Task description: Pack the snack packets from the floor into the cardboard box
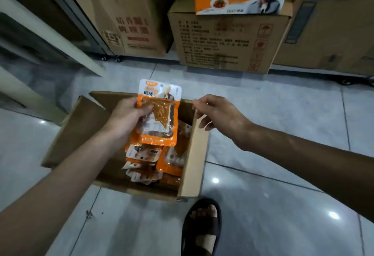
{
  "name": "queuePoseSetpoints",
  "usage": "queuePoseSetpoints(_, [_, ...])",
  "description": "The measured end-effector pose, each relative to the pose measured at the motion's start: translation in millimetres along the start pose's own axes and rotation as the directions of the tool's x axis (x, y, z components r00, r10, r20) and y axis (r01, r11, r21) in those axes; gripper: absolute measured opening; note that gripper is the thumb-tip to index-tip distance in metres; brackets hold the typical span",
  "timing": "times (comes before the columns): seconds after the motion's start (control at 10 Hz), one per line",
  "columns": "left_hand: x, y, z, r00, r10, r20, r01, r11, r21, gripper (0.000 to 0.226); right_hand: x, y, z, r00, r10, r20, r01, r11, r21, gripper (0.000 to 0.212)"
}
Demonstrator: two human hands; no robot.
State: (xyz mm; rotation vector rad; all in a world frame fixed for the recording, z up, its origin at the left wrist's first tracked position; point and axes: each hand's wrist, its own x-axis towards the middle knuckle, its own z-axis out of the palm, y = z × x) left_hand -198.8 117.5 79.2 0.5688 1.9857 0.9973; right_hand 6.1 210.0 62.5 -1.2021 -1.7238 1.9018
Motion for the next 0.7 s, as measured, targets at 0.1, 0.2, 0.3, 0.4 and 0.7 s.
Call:
queuePoseSetpoints(0.1, [5, -21, 1, 0.997, -0.068, 0.025, 0.068, 0.998, 0.007, 0.015, 3, 6, 8, 0.999, 0.03, 0.013, -0.03, 0.999, -0.031, 0.029])
queuePoseSetpoints(0.2, [15, -53, 27, 0.987, -0.152, 0.041, 0.145, 0.978, 0.152, 0.015, 5, 20, 10, 0.996, 0.091, 0.017, -0.089, 0.993, -0.081, 0.031])
queuePoseSetpoints(0.3, [29, -76, 42, 0.993, -0.118, 0.016, 0.1, 0.901, 0.423, 0.02, 6, 31, 9, 0.992, 0.129, 0.014, -0.127, 0.987, -0.101, 0.031])
queuePoseSetpoints(0.4, [37, -91, 51, 0.999, -0.032, -0.017, 0.036, 0.788, 0.614, 0.02, 7, 46, 7, 0.986, 0.169, 0.012, -0.167, 0.98, -0.109, 0.031])
queuePoseSetpoints(0.7, [12, -64, 38, 0.993, 0.107, 0.045, -0.101, 0.597, 0.796, 0.029, -16, 31, -10, 0.98, 0.195, 0.038, -0.179, 0.951, -0.252, 0.02])
